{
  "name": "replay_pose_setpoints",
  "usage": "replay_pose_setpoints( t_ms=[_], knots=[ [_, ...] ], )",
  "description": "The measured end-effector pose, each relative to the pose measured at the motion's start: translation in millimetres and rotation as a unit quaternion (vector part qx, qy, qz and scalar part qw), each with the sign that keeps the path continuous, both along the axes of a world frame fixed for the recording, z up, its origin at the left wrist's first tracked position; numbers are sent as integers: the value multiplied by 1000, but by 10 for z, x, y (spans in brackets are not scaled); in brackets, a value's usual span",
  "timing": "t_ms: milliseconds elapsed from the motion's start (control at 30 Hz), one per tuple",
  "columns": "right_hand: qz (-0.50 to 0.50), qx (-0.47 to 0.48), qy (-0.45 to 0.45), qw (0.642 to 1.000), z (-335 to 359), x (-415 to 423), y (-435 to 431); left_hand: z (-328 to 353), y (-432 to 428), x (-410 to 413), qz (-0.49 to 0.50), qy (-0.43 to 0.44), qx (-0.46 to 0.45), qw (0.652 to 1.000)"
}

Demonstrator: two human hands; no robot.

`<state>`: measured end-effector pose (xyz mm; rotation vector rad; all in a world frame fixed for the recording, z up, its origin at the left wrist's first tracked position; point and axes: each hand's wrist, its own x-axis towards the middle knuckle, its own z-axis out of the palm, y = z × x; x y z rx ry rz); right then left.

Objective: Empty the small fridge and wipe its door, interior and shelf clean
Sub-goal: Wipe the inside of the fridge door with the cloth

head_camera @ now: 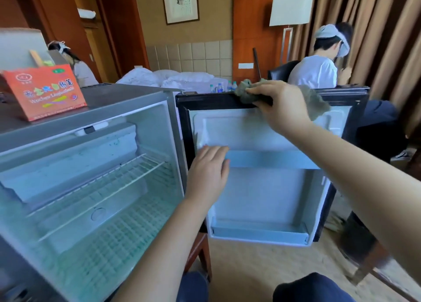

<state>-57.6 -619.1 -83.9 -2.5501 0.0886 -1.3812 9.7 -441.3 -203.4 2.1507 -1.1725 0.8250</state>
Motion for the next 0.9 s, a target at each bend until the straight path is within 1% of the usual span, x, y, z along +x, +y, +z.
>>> replay_pose_setpoints(
  t_ms=[167, 267, 333, 400, 433, 500, 667, 767, 900],
  knots=[
    [73, -15, 45, 996, 18, 962, 820, -3, -109, 26, 0, -5, 20, 1000],
    [55, -89, 142, 984, 0, 1322, 1222, 60, -94, -79, 17, 2, -2, 1000],
    [37, -134, 177, 974, 0, 1360, 1245, 53, -61, -91, 10, 1, -9, 1000],
    [67, -126, 160, 977, 51, 1235, 1101, 28, -52, -9, 4, -17, 10, 1000],
    [87, -111, 137, 980, 69, 1118, 1000, -10, -67, 49, 9, -29, 20, 999],
    [89, -90, 102, 987, 86, 862, 750, -29, -58, 76, 15, -23, 25, 999],
    [11, -66, 28, 997, 32, 128, 50, 9, -43, -11, -6, 25, -7, 1000],
    [-52, -43, 27, 997, 65, -293, -376, 55, -46, -43, 6, 35, 12, 999],
    [-130, 18, 14, 991, 48, -827, -944, 95, -93, -99, 31, 42, 14, 999]
  ],
)
